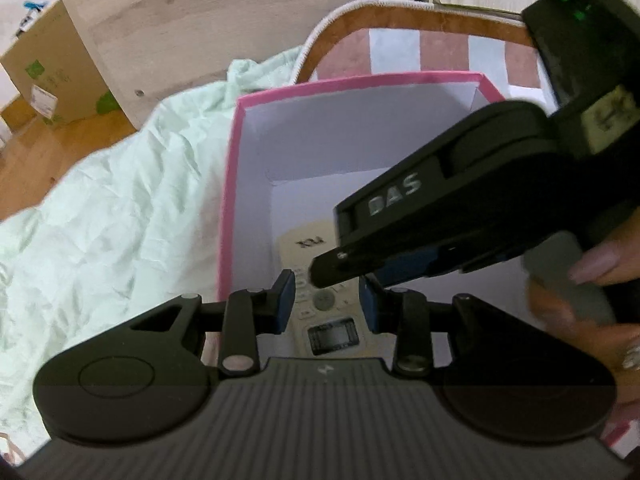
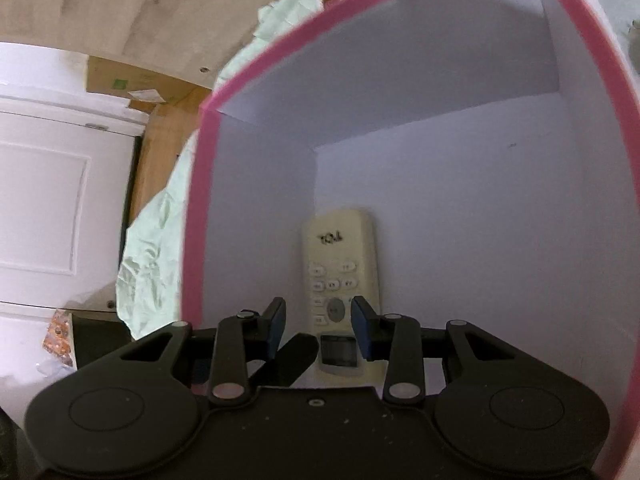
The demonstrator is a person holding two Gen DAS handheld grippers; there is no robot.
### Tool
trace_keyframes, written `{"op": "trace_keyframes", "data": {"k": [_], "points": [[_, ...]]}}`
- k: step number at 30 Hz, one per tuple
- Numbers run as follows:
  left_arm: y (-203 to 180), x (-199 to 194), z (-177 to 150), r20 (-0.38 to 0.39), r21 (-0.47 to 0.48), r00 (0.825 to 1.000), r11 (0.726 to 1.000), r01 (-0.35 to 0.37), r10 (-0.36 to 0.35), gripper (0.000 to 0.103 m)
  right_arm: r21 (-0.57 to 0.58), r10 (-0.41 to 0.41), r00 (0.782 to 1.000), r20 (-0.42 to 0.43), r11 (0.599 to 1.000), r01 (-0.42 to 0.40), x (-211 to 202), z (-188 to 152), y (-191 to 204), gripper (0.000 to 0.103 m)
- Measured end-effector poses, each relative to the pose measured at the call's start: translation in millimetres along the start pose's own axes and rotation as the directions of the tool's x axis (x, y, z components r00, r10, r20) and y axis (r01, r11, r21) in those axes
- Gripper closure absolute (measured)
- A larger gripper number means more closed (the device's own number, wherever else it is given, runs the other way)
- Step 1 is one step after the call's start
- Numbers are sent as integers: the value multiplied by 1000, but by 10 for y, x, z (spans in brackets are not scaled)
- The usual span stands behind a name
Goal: Organize rigid objects
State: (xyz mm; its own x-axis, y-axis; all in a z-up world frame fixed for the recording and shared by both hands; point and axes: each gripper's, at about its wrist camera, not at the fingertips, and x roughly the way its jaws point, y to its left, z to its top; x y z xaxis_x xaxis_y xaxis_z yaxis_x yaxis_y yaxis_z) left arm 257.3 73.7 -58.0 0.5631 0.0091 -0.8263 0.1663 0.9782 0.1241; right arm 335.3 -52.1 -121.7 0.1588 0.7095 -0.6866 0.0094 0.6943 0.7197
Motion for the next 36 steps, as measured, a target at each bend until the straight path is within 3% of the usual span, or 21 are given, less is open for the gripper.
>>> {"op": "trace_keyframes", "data": {"k": [8, 14, 19, 24, 28, 31, 33, 36], "points": [[90, -460, -11, 60, -66, 993, 992, 106, -102, 68, -170, -33, 995, 92, 984, 48, -906, -219, 177, 56], [-69, -833, -2, 104, -79, 966, 966, 247, -238, 68, -276, 8, 980, 200, 960, 49, -1794, -649, 63, 56], [-371, -989, 55, 100, -64, 940, 940, 334, -327, 68, -305, -63, 948, 313, 938, 163, -2245, -973, -217, 56], [-760, -1107, -28, 89, -8, 932, 935, 353, -351, 68, -335, -121, 931, 343, 911, 242, -2284, -1235, -426, 56], [-1052, -1069, -132, 65, 10, 934, 936, 352, -351, 68, -382, -175, 925, 338, 873, 305, -2071, -1438, -558, 56], [-1240, -985, -146, 33, 16, 922, 922, 386, -387, 68, -426, -216, 923, 318, 837, 343, -1850, -1548, -643, 56], [-1356, -911, -126, 16, 14, 915, 916, 402, -402, 69, -435, -212, 928, 306, 836, 334, -1737, -1599, -727, 56], [-1562, -725, -25, -67, 44, 926, 926, 374, -371, 70, -398, -190, 937, 292, 867, 300, -1602, -1613, -875, 54]]}}
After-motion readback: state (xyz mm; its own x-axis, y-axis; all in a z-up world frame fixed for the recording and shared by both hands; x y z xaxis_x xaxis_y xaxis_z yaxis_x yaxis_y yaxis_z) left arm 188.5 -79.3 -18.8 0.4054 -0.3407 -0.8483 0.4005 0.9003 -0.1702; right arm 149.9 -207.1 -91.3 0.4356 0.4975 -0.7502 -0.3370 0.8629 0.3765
